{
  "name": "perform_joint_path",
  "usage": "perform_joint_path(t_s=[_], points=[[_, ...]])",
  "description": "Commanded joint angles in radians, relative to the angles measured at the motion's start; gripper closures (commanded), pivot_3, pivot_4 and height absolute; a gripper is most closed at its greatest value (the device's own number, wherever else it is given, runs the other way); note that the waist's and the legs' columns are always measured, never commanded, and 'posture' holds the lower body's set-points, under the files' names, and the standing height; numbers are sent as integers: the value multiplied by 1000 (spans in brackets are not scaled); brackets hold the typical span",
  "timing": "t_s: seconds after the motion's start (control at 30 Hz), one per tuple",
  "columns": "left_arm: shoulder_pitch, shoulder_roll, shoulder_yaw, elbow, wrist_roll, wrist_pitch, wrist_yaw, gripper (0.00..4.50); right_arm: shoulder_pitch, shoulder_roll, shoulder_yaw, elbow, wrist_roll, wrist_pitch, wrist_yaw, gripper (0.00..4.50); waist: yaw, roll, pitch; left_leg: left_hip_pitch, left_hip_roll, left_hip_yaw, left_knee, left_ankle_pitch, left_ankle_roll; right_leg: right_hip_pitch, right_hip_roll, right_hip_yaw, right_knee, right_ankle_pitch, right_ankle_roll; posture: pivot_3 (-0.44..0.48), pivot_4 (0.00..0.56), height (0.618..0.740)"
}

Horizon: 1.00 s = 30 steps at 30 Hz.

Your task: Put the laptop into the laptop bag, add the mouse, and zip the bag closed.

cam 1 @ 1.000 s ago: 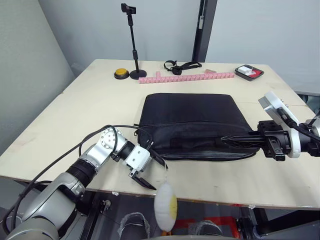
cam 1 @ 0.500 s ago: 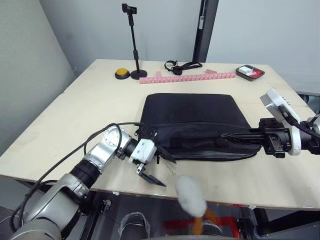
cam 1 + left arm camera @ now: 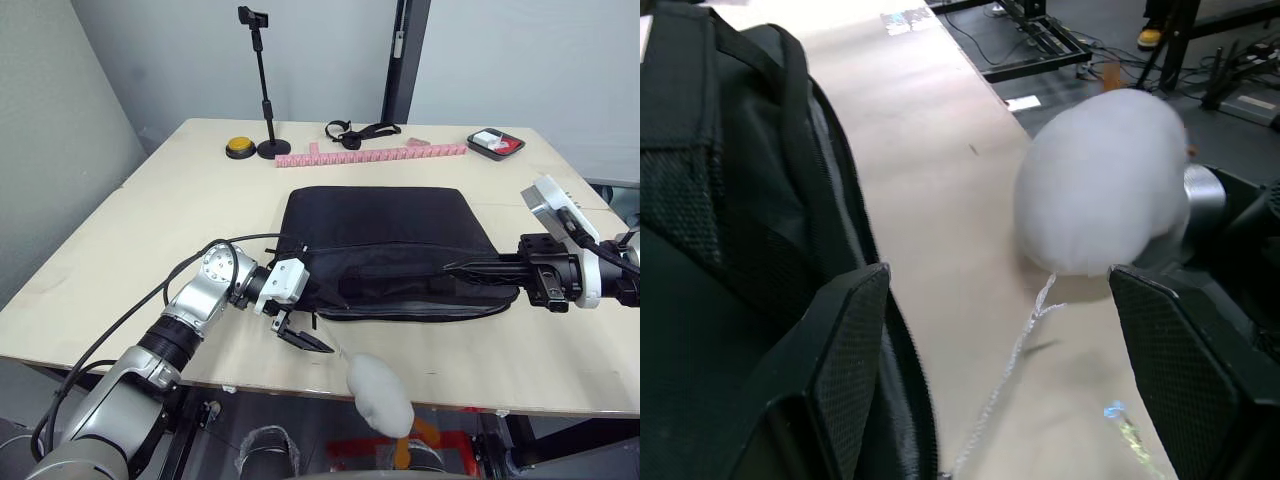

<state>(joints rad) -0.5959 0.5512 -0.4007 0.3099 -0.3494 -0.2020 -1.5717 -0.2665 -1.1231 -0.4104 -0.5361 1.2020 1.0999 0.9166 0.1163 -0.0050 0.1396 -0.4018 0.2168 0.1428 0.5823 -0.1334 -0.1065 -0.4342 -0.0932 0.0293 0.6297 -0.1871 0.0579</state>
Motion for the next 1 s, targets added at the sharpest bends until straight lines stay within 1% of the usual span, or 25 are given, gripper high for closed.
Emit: perform_joint_path(t_s=[0.03,0.1,0.2,0.33,0.47,0.63,0.77,1.0], points=[[1,28,42,-53,-16,29,-42,848,4,-11,11,-30,33,9,-10,4500,0,0,0,0,0,0,0,0,0,0,0,0,0,0,0,0,150,739],[-1,50,63,-67,-41,62,-43,848,15,1,54,-48,19,16,-44,4500,-2,0,0,0,0,0,0,0,0,0,0,0,0,0,0,0,150,739],[-5,51,94,-69,-54,98,-27,848,10,42,108,-62,-60,-40,-93,4500,-5,0,0,0,0,0,-1,0,0,0,0,0,0,0,0,0,150,739],[8,57,97,-81,-42,87,-38,848,-6,49,116,-55,-46,-45,-77,4500,-7,0,0,0,0,0,-1,0,0,0,0,0,-1,0,0,0,150,739],[34,108,45,-64,8,-24,-43,848,-19,25,116,-17,-60,-47,-45,4500,-10,0,0,0,0,0,-2,0,0,0,0,0,-2,0,0,0,150,739],[33,160,-5,-35,19,-123,-43,848,-14,25,108,-22,-51,-51,-28,4500,-9,0,0,-1,0,0,-3,0,0,0,0,-1,-3,0,0,0,150,739],[25,205,-42,-72,-29,-126,-43,848,-9,27,109,-23,-52,-48,-28,4500,-9,0,0,-1,0,0,-3,0,0,-1,0,-1,-3,0,0,0,150,739],[47,282,-88,-240,-153,4,-43,848,5,33,101,-30,-38,-41,-35,4500,-9,0,0,0,0,0,-3,0,0,-1,0,-1,-2,0,0,0,150,739]])
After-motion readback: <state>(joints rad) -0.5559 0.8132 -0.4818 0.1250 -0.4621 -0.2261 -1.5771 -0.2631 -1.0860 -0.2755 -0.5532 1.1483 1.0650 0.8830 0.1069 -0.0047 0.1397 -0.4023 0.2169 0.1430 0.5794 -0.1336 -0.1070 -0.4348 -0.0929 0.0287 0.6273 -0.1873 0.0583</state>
